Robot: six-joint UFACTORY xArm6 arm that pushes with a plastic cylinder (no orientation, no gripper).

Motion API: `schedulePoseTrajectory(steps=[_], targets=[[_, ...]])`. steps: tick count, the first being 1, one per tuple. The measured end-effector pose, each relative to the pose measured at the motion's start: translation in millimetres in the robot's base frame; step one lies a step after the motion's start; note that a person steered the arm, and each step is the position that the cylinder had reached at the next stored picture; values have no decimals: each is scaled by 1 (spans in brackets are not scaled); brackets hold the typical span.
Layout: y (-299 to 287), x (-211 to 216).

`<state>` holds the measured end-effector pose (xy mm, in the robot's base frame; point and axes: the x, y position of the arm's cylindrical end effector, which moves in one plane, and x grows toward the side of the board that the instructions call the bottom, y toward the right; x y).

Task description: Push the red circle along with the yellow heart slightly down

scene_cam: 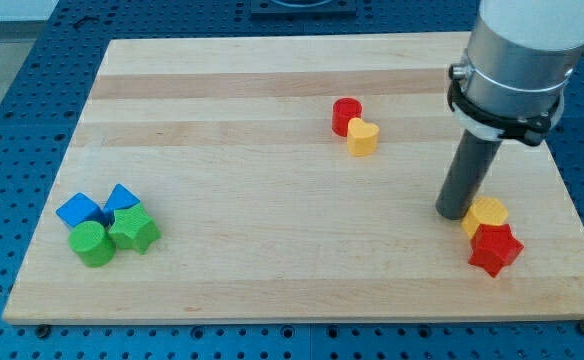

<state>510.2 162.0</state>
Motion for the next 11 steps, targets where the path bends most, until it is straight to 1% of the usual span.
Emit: schedulePoseTrajectory(steps=[1, 3, 5, 7, 8, 11], targets=[[1, -9], [10, -101], [8, -175], [-45, -176], [-61, -176], [-85, -176]])
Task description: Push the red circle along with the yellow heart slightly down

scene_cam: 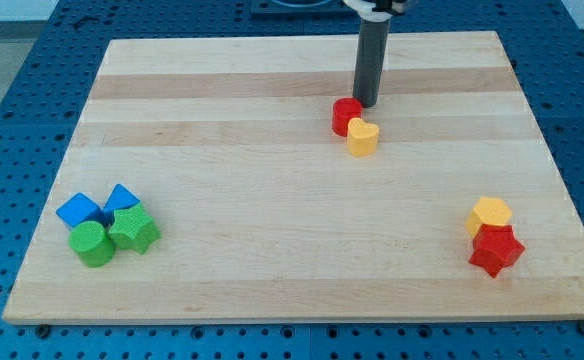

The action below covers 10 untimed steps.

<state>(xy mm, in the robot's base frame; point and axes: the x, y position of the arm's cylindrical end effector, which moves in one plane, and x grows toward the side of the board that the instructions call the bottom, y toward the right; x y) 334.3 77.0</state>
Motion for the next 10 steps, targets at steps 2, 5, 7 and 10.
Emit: schedulePoseTrajectory(steps=[2, 5, 7, 10], targets=[[-17, 0], [-27, 8], [-24, 27], [5, 49]])
